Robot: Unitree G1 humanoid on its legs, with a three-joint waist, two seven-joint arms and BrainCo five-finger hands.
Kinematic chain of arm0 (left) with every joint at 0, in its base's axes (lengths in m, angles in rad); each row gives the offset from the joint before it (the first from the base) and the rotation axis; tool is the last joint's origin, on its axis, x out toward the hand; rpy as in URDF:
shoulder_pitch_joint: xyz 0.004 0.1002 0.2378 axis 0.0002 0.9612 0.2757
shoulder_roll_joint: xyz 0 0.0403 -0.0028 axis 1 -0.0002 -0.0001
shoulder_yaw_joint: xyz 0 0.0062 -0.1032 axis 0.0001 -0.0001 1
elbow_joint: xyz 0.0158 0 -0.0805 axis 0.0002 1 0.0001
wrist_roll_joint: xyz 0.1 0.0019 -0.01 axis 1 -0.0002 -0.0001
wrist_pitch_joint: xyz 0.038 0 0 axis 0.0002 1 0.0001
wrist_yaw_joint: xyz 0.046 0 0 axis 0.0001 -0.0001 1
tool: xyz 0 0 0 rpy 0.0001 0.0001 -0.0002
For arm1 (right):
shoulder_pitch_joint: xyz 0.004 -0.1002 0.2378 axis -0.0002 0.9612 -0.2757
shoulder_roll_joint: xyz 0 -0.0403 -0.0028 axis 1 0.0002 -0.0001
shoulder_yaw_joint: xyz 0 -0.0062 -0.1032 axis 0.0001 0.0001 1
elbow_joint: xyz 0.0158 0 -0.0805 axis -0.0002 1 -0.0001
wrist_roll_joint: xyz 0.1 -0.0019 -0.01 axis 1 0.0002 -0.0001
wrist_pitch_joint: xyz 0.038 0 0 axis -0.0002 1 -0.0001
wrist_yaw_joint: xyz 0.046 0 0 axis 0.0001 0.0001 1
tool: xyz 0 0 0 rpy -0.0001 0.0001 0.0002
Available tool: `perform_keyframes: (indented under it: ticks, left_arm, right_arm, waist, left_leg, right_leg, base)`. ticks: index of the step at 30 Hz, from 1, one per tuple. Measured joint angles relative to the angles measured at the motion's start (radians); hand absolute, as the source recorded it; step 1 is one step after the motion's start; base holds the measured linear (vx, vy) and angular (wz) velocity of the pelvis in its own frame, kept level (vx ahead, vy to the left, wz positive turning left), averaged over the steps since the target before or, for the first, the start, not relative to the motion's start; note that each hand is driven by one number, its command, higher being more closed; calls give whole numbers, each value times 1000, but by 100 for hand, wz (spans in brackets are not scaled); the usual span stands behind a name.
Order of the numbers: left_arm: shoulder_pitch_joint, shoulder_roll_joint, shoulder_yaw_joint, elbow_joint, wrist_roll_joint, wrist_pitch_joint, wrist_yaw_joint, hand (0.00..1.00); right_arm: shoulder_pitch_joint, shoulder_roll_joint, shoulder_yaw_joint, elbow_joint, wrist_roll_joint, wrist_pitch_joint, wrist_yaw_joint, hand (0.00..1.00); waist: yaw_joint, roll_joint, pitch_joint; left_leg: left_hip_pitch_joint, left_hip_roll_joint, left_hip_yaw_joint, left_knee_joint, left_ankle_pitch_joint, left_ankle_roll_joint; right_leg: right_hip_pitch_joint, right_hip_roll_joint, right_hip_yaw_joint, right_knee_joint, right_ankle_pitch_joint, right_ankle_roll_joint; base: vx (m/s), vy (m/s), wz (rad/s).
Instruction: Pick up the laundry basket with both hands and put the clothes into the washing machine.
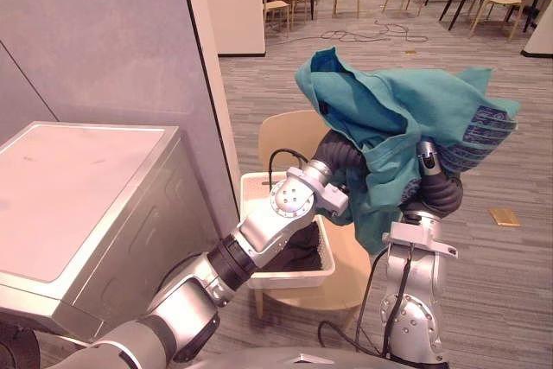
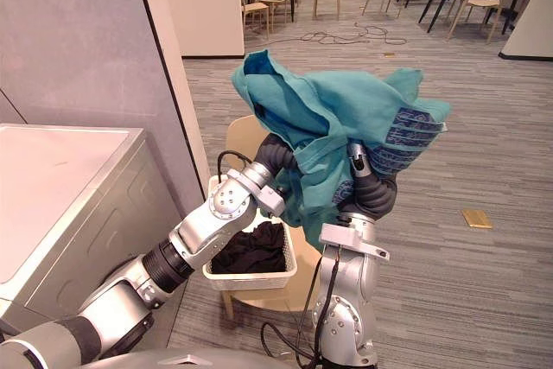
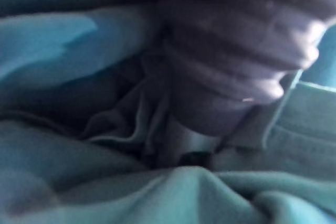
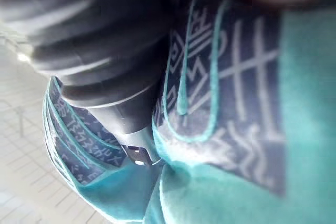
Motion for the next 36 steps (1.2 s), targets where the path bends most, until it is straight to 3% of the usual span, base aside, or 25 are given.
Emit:
perform_keyframes:
  ticks: [23,24,33,36]
  left_arm:
    - [-8,0,-26,-5,-76,0,36,100]
    - [-8,0,-26,-5,-89,0,38,100]
    - [-8,12,13,-21,-199,0,39,100]
    - [-8,39,87,-115,-227,-5,22,100]
  right_arm:
    - [0,4,3,20,-2,-21,1,100]
    - [0,4,3,20,-1,-21,1,0]
    - [0,-7,-14,35,-1,-12,10,0]
    - [4,-5,-89,111,1,9,9,0]
  waist:
    - [-4,-10,0]
    - [-4,-12,0]
    - [-3,-16,0]
    - [-1,-18,2]
  left_leg:
    - [-1,0,1,0,0,0]
    - [-1,0,2,0,0,0]
    - [-3,0,2,0,0,0]
    - [-3,0,2,0,0,0]
  right_leg:
    - [-3,-1,5,0,-1,0]
    - [-3,0,6,0,-1,0]
    - [-6,1,9,0,-1,-1]
    - [-7,1,10,0,-1,-1]
  base:
    - [0,0,0]
    - [0,0,0]
    - [0,0,0]
    - [0,0,0]
